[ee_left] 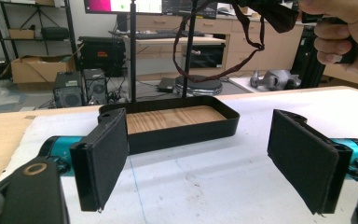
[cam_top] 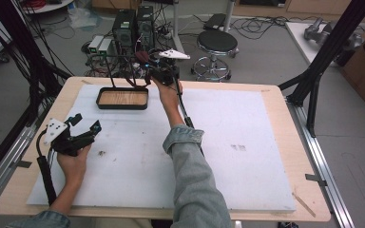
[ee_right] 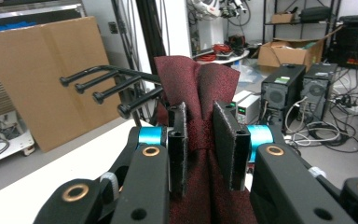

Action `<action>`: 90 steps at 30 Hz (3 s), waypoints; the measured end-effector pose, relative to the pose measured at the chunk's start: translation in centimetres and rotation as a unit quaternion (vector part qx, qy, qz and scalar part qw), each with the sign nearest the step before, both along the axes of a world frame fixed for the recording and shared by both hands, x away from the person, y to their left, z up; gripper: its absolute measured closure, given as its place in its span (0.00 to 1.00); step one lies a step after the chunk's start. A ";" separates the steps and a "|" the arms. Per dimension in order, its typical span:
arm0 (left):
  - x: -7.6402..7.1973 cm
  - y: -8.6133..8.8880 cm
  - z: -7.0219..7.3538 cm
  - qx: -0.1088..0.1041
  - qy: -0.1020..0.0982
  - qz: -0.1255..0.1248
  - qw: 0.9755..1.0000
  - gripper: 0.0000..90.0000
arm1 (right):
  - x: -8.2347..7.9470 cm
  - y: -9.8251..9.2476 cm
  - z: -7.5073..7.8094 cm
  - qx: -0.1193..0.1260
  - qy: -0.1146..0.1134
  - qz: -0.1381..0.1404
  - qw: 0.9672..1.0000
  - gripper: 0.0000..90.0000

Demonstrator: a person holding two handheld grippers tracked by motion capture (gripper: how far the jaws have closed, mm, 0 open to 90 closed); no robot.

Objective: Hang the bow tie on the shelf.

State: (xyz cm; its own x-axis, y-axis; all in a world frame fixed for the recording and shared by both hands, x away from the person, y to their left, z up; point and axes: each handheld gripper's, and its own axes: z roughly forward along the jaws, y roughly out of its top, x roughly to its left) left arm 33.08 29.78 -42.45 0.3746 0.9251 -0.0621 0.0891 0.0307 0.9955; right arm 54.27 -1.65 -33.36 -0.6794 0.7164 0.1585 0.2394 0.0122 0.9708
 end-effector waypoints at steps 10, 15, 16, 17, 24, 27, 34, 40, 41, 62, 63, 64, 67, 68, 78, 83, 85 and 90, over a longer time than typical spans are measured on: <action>0.0 0.0 0.0 0.000 0.000 -0.001 1.000 0.23 | 0.2 -0.3 -0.3 -0.002 0.011 -0.006 1.000 0.82; 0.0 0.0 0.0 0.003 0.001 -0.002 1.000 0.23 | 0.2 -0.3 -0.4 -0.006 0.017 -0.006 1.000 0.79; 0.0 0.0 -0.1 0.003 0.001 -0.002 1.000 0.23 | 0.2 -0.3 -0.4 -0.006 0.017 -0.006 1.000 0.79; 0.0 0.0 -0.1 0.003 0.001 -0.002 1.000 0.23 | 0.2 -0.3 -0.4 -0.005 0.017 -0.006 1.000 0.78; 0.0 0.0 -0.1 0.003 0.001 -0.002 1.000 0.23 | -0.1 -0.9 0.3 0.007 0.012 -0.008 1.000 0.70; 0.0 0.0 -0.1 0.003 0.002 -0.002 1.000 0.23 | -0.2 -1.2 0.7 0.013 0.008 -0.005 1.000 0.63; -0.1 0.2 -0.1 0.007 0.004 0.003 1.000 0.23 | -0.6 -2.1 1.3 0.022 -0.004 0.001 1.000 0.57; -0.3 0.5 -0.2 0.008 0.002 0.008 1.000 0.23 | -0.9 -3.2 2.1 0.035 -0.010 0.002 0.999 0.50; -0.4 0.6 -0.2 0.008 0.002 0.010 1.000 0.23 | -0.9 -3.4 2.3 0.037 -0.012 -0.001 0.999 0.48; -0.1 0.4 -0.2 0.004 -0.003 0.009 1.000 0.23 | -3.6 -7.9 5.3 0.029 -0.048 -0.052 0.997 0.18; -0.1 0.4 -0.2 0.004 -0.003 0.009 1.000 0.23 | -3.6 -7.9 5.3 0.029 -0.048 -0.052 0.997 0.18; -0.1 0.4 -0.2 0.004 -0.003 0.009 1.000 0.23 | -4.1 -8.6 5.6 0.021 -0.052 -0.058 0.997 0.15; 0.1 0.2 -0.2 0.003 -0.002 0.006 1.000 0.23 | -4.8 -9.8 6.0 0.015 -0.059 -0.063 0.996 0.14; 0.1 0.2 -0.2 0.003 -0.002 0.006 1.000 0.23 | -5.0 -10.1 6.1 0.016 -0.063 -0.064 0.996 0.14; 0.3 0.0 -0.3 0.006 0.000 0.002 1.000 0.23 | -8.3 -14.9 6.9 0.005 -0.089 -0.089 0.992 0.13; 0.3 0.0 -0.2 0.008 0.002 0.003 1.000 0.23 | -10.5 -18.1 6.8 0.004 -0.096 -0.109 0.989 0.13; 0.3 -0.1 -0.2 0.008 0.002 0.003 1.000 0.23 | -11.2 -19.1 6.5 0.003 -0.093 -0.113 0.989 0.13; 0.3 -0.1 -0.3 0.011 0.005 0.002 1.000 0.23 | -12.6 -20.9 5.7 0.004 -0.096 -0.122 0.988 0.13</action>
